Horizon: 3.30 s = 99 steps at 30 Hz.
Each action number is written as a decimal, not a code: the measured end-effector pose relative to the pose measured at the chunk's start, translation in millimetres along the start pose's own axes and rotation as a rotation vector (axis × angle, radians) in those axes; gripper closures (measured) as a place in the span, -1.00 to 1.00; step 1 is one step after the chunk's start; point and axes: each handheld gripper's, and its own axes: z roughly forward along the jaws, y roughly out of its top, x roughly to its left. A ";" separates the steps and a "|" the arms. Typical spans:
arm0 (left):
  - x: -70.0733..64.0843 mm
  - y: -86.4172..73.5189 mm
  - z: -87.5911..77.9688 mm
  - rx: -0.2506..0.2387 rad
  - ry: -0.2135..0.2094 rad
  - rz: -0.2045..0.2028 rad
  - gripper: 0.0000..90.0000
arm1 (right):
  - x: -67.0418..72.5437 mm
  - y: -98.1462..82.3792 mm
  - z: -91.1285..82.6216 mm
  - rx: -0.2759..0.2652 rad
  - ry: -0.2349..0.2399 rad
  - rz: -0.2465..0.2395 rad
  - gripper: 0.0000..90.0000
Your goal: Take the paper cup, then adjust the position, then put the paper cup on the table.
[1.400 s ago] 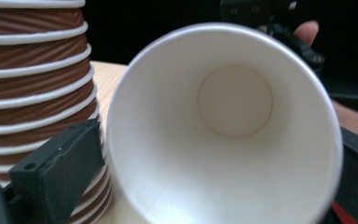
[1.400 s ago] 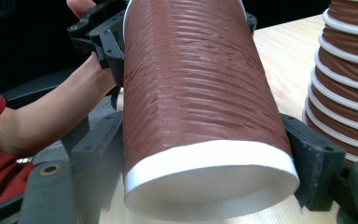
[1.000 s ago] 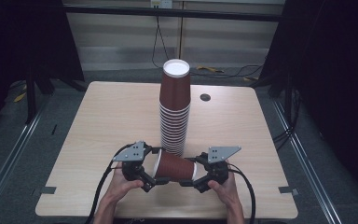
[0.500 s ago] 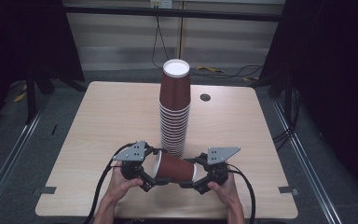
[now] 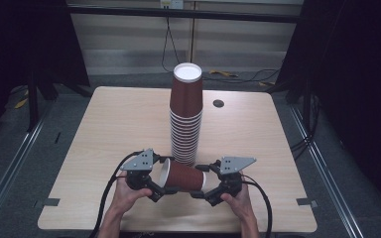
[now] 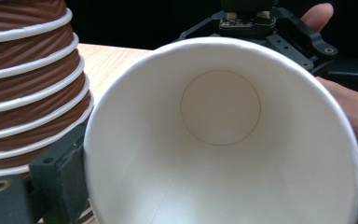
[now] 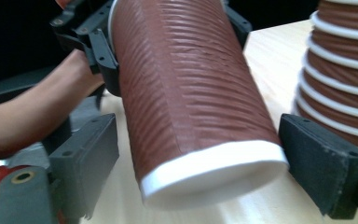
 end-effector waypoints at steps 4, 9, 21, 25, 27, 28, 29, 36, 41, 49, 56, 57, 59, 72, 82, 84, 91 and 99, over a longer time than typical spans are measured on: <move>1.4 0.2 -4.5 -0.004 0.013 -0.007 -0.86 | 0.3 -0.4 -2.1 -0.007 -0.032 -0.004 -0.70; 3.8 -1.4 -12.4 -0.015 0.027 -0.021 -0.86 | -0.5 -1.7 -5.4 -0.012 -0.063 -0.001 -0.70; 13.6 -3.7 -35.2 0.012 0.089 -0.043 -0.86 | -4.9 -14.5 -23.1 -0.082 -0.236 0.029 -0.70; 19.4 -3.0 -45.4 0.041 0.127 -0.057 -0.86 | -4.9 -15.3 -24.0 -0.100 -0.308 0.025 -0.70; 21.4 -2.2 -49.7 0.038 0.137 -0.065 -0.86 | -5.4 -16.6 -24.4 -0.107 -0.344 0.028 -0.70; 21.4 -2.2 -49.7 0.038 0.137 -0.065 -0.86 | -5.4 -16.6 -24.4 -0.107 -0.344 0.028 -0.70; 23.9 -1.8 -53.3 0.043 0.147 -0.072 -0.86 | -6.7 -20.5 -25.6 -0.119 -0.399 0.034 -0.70; 37.1 -2.5 -66.7 0.079 0.201 -0.116 -0.86 | -10.8 -36.8 -35.6 -0.154 -0.614 0.068 -0.70; 47.3 1.9 -69.9 0.163 0.258 -0.124 -0.86 | -12.6 -47.2 -44.0 -0.200 -0.750 0.067 -0.70; 56.2 5.0 -73.9 0.234 0.313 -0.140 -0.87 | -14.3 -58.5 -44.4 -0.257 -0.843 0.049 -0.69; 71.7 14.7 -76.7 0.309 0.337 -0.161 -0.87 | -13.1 -59.9 -45.0 -0.278 -0.846 0.042 -0.71; 74.7 15.4 -77.0 0.319 0.340 -0.159 -0.87 | -12.4 -59.7 -44.3 -0.272 -0.847 0.027 -0.71; 77.8 15.5 -76.5 0.328 0.348 -0.171 -0.87 | -11.3 -59.2 -42.6 -0.262 -0.850 0.011 -0.71; 106.2 25.7 -63.7 0.501 0.349 -0.188 -0.88 | -10.4 -63.5 -48.6 -0.334 -0.831 0.016 -0.70; 116.3 27.4 -44.9 0.651 0.330 -0.179 -0.88 | -9.0 -65.6 -50.6 -0.363 -0.816 0.008 -0.70; 116.6 29.0 -43.9 0.703 0.339 -0.162 -0.88 | -9.0 -65.5 -50.6 -0.363 -0.815 0.008 -0.70; 119.1 36.5 -40.9 0.748 0.348 -0.148 -0.91 | -8.5 -65.6 -50.8 -0.364 -0.821 0.006 -0.70; 127.5 33.9 -32.6 0.803 0.382 -0.147 -0.93 | -8.7 -65.7 -50.7 -0.364 -0.819 0.009 -0.70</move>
